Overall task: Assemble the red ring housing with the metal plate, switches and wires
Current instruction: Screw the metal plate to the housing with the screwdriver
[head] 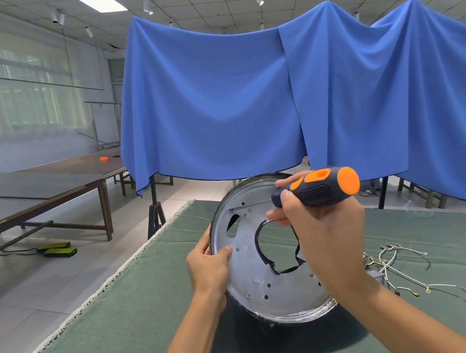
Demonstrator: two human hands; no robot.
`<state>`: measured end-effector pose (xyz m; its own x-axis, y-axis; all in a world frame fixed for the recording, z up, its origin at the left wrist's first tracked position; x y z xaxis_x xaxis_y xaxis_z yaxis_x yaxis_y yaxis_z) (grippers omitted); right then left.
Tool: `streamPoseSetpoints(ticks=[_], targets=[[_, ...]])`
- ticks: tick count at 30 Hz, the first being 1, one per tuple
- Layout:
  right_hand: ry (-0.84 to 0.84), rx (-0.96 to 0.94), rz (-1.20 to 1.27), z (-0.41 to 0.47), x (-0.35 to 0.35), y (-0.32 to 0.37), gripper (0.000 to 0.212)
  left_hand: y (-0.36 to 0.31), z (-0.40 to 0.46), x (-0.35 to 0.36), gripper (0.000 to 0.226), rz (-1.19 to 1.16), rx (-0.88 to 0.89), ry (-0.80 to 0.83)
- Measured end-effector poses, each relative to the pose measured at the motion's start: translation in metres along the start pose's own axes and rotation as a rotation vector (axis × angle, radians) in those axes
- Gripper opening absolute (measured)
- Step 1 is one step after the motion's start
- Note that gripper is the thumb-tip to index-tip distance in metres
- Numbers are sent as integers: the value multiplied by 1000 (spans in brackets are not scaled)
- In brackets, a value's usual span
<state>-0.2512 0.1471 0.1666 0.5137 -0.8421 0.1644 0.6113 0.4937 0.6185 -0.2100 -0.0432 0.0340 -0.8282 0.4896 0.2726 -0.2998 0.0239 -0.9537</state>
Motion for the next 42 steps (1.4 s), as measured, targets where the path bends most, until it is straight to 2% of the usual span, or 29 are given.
streamPoseSetpoints(ticks=[3, 6, 8, 15, 17, 22, 24, 27, 30, 32, 35, 39, 42], targets=[[5, 23, -1, 2, 2, -1, 6, 0, 0, -1, 49, 15, 3, -3], [-22, 49, 1, 6, 3, -1, 19, 0, 0, -2, 47, 25, -4, -8], [-20, 63, -14, 9, 5, -2, 16, 1, 1, -3, 48, 28, -9, -13], [142, -146, -334, 13, 24, 10, 22, 1, 1, -3, 48, 41, -18, -13], [126, -201, -427, 18, 27, 15, 24, 0, 1, -4, 48, 41, -25, -21], [62, -145, -549, 46, 26, 24, 39, -5, -1, -3, 49, 44, -64, 0], [85, -103, -514, 59, 28, 30, 38, -5, -1, 2, 45, 72, -121, 46], [156, 52, -300, 75, 33, 29, 35, -4, -6, 14, 37, 131, -207, 158], [257, 221, -275, 78, 35, 19, 41, -3, -14, 24, 34, 198, -227, 239], [301, 290, -230, 76, 33, 12, 28, -3, -15, 26, 33, 217, -240, 252], [326, 308, -210, 72, 29, 9, 12, -5, -15, 28, 33, 261, -265, 285], [333, 276, -219, 74, 28, 12, 8, -5, -15, 34, 28, 382, -317, 366], [347, 236, -268, 75, 25, 9, 9, -2, -15, 38, 16, 506, -384, 464]])
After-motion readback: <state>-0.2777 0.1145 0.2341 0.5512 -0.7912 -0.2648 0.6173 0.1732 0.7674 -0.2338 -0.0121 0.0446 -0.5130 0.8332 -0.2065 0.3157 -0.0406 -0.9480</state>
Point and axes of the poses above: each hand's wrist, its own z-axis towards the middle knuckle, its own x-axis out of the palm, y = z × x, the point moved 7 cm from there along z, towards the middle knuckle, and after that the axes turned 7 degrees about z, right-handed, at the moved point
